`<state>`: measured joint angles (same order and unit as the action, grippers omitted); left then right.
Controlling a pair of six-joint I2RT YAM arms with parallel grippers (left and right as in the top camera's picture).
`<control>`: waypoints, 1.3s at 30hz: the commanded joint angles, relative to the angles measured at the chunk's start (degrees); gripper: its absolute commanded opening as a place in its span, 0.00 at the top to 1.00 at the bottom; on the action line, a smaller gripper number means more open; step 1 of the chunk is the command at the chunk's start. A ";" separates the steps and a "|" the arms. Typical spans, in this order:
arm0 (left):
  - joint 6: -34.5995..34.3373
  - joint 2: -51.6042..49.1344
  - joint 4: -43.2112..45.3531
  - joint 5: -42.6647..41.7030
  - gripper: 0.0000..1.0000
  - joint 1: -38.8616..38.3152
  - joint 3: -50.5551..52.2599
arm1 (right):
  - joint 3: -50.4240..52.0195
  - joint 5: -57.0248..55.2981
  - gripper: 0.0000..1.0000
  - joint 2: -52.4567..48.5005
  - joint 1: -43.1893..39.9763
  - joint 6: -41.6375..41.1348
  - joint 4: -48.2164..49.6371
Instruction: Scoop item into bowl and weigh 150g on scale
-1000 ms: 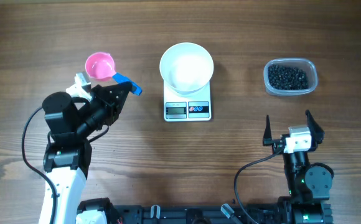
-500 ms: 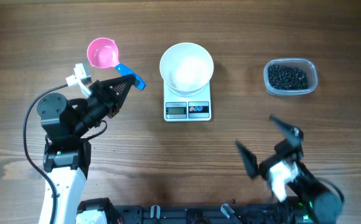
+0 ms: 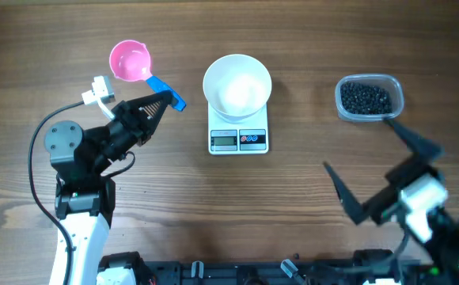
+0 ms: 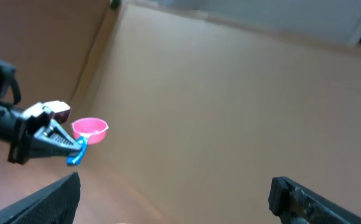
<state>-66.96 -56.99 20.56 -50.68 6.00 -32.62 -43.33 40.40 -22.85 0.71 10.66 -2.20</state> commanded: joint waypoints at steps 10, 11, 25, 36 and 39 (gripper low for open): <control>0.46 0.74 6.19 2.45 0.96 0.11 0.46 | -3.21 13.84 0.00 -29.03 0.09 -48.50 23.34; 0.46 0.74 6.88 3.02 0.96 0.11 0.46 | -3.21 12.68 0.00 -31.26 0.09 -54.95 26.03; -7.06 0.74 9.88 11.13 0.96 0.11 0.46 | -3.21 7.89 0.00 -56.78 14.88 -99.34 59.89; -11.98 0.74 11.89 12.63 0.96 -7.65 0.46 | -3.21 -5.33 0.17 -62.03 28.50 -97.57 59.47; -11.96 0.74 11.89 14.14 0.96 -10.71 0.46 | -3.21 -7.93 0.29 -62.03 29.68 -95.14 58.40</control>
<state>-78.11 -56.77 31.97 -39.03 -1.43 -32.51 -46.22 38.83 -84.27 28.86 -86.76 56.71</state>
